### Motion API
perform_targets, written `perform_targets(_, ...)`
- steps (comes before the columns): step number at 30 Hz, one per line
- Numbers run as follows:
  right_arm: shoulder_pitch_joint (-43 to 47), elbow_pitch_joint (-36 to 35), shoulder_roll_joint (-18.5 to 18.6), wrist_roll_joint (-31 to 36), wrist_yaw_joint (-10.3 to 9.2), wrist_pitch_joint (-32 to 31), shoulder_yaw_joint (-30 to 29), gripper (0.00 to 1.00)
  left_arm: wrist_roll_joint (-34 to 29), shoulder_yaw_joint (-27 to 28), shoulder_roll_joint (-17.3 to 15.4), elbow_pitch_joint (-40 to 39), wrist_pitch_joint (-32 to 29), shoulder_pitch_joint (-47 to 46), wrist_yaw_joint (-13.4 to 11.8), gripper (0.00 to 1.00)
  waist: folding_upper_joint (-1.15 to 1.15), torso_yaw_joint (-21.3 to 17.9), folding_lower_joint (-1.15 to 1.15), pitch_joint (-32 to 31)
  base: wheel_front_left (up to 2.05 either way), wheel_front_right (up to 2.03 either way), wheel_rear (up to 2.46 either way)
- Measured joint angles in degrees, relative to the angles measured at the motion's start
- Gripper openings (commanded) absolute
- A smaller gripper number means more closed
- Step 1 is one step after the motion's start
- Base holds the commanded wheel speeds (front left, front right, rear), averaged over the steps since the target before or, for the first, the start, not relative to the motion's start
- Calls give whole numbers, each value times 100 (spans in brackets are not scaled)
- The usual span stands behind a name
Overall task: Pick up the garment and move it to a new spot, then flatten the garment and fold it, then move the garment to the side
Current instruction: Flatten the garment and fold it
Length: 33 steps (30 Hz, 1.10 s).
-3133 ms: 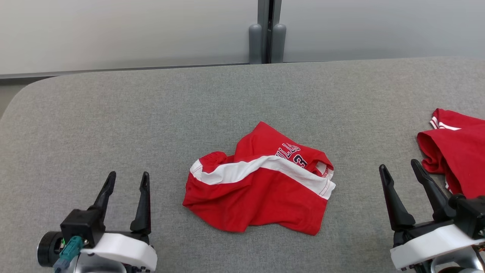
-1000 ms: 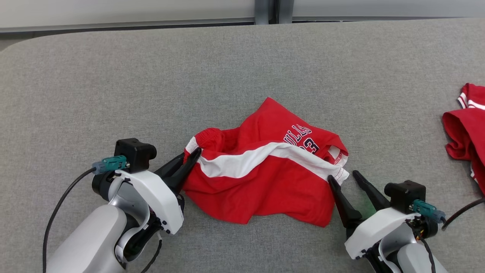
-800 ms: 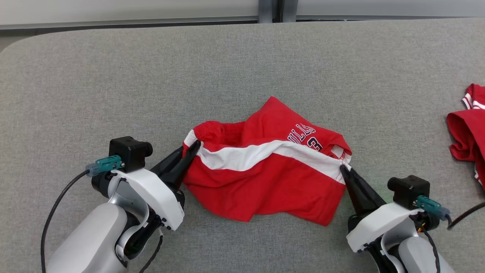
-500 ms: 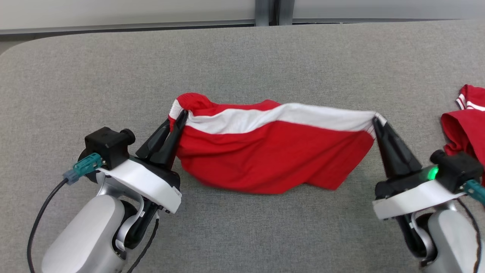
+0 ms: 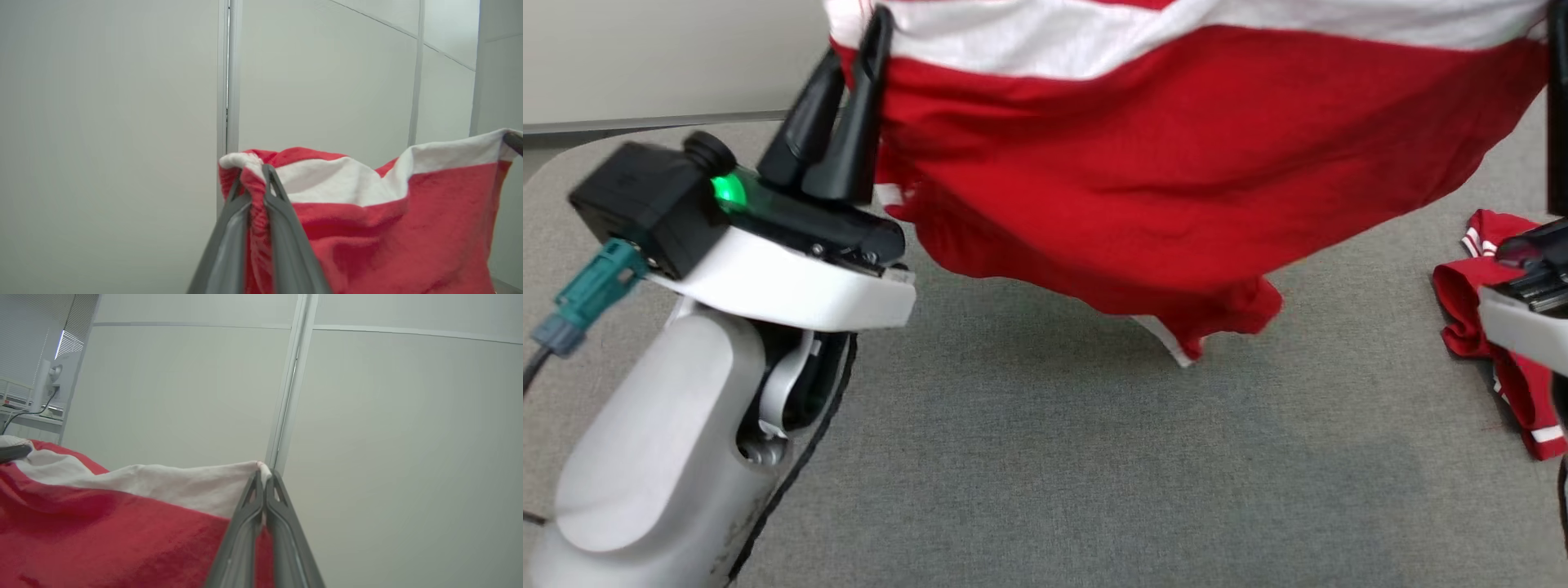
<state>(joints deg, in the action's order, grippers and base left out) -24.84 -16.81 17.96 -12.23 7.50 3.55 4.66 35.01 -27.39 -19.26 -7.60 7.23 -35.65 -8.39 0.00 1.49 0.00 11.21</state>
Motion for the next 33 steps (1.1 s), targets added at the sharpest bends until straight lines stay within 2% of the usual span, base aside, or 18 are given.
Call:
perform_targets(8,-289,-386,100,-85,0,-360,-142,0,-76,258,-162,-386,-265,-510,-176,0,0,-71,0,-146,0,0,0)
perform_targets(15,-603,23,76,-367,-1,-471,7,0,47,252,-112,-97,-359,-764,-75,0,0,-100,0,3,0,0,0)
perform_targets(19,-1272,780,91,-651,-1,-468,307,0,141,226,78,619,-249,-1254,165,0,0,-113,0,237,0,0,0)
perform_targets(20,-1272,780,91,-651,-1,-468,307,0,141,226,78,619,-249,-1254,165,0,0,-113,0,237,0,0,0)
perform_targets(24,-2462,1990,67,-871,-1,-300,653,0,111,264,389,1850,235,-2181,469,0,0,-120,0,533,0,0,0)
perform_targets(29,-3830,3583,-337,-1029,-1,164,1099,0,29,287,813,3537,622,-3231,794,0,0,-159,0,812,0,0,0)
perform_targets(33,-4435,4868,-734,-1104,-1,490,1522,0,48,425,1134,4863,746,-3632,945,0,0,-226,0,883,0,0,0)
